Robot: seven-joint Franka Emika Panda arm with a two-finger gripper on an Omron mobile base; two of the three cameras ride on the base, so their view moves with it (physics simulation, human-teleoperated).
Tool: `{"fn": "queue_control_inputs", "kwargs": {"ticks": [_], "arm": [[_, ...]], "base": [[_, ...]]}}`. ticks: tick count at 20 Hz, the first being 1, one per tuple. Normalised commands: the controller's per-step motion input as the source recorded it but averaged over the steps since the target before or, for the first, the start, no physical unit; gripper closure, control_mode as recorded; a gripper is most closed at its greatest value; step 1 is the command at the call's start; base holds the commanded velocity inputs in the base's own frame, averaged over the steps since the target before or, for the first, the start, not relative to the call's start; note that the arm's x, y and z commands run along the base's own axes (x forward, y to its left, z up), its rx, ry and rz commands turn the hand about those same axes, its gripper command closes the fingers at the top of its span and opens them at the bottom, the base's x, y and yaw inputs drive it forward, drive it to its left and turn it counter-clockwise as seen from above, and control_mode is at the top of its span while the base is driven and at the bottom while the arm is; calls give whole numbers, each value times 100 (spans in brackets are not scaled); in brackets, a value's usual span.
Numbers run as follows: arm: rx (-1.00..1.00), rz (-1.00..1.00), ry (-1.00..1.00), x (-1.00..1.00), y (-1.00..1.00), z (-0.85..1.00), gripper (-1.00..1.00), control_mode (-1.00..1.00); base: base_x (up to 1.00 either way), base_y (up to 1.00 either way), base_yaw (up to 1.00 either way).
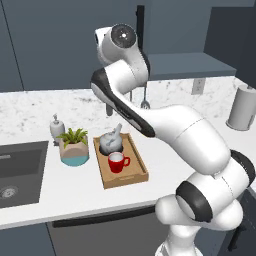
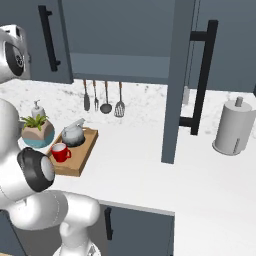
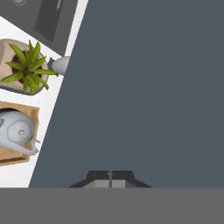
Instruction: Pick the kettle from the counter and place it on the tray. Then pick the mug from the cabinet and place it on the tray. Then close the cabinet doors.
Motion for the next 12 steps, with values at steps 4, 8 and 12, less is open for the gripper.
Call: {"fn": "queue_control_inputs", "kwargs": {"ticks": [4, 8, 12], "arm": [[-5, 23, 0, 100, -26, -26, 100, -100], [-4, 15, 0, 100, -5, -45, 100, -100], [-4, 9, -2, 100, 0, -71, 100, -100]], "base": [[0, 0, 0], [0, 0, 0], [0, 0, 0]]}}
